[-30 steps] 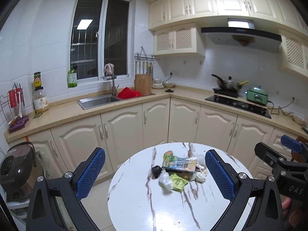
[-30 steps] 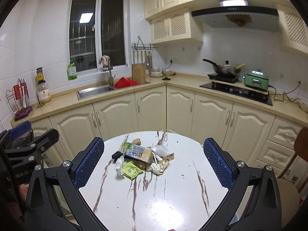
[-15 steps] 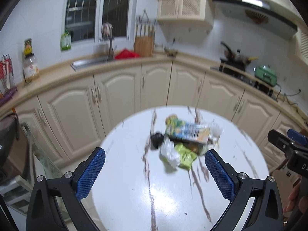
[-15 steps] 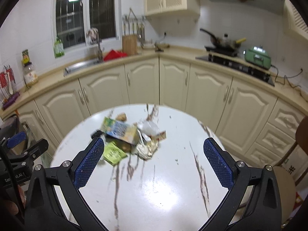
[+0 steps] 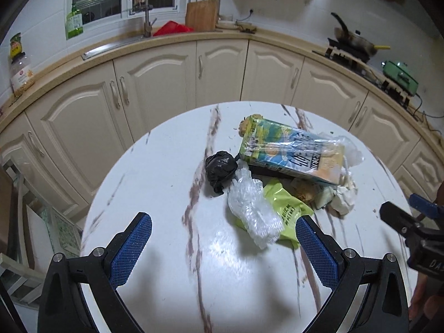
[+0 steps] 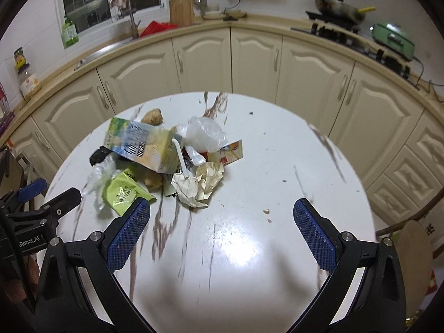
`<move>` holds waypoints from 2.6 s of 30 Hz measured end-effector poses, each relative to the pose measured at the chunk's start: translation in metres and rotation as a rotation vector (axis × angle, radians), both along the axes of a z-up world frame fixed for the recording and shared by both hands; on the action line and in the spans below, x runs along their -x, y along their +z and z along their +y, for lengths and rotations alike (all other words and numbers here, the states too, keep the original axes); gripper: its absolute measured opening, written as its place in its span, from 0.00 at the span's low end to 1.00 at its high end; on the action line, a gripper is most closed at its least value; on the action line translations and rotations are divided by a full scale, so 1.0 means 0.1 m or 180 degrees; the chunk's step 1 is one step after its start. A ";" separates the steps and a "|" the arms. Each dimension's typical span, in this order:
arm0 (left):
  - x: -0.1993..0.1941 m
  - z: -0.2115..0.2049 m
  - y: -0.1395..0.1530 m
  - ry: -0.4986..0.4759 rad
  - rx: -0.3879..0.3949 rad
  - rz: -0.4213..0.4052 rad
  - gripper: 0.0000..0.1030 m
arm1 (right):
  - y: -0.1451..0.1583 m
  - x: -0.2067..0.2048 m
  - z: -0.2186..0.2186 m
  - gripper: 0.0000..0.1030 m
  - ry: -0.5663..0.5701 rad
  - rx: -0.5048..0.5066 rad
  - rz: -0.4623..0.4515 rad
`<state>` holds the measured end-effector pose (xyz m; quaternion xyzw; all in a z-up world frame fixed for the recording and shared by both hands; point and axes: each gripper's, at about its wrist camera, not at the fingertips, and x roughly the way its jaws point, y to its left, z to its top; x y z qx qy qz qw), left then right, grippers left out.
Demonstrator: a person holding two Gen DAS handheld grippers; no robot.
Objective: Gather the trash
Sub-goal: 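Grasp the clear plastic wrap with the left gripper while the right grasps crumpled paper, then carry both items to the blue bucket and open both grippers over it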
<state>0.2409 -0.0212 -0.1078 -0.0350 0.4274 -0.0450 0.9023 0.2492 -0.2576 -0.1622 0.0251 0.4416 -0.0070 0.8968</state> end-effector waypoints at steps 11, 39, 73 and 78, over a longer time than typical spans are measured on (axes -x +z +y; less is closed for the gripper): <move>-1.11 0.09 -0.38 0.0006 0.0188 0.0341 0.95 | -0.53 -0.45 0.08 0.97 0.0109 -0.0081 0.0267; -0.52 0.33 -0.33 -0.0206 0.0499 0.0134 0.17 | -0.30 0.16 -0.27 0.31 0.0036 -0.0375 0.0098; 1.39 -1.79 0.67 -0.1468 0.0301 -0.1079 0.17 | 1.03 1.70 -1.40 0.31 -0.0542 -0.0425 -0.0968; 1.50 -2.45 0.56 -0.1861 0.0382 -0.0983 0.17 | 0.98 2.04 -2.03 0.31 -0.1041 -0.0366 -0.0915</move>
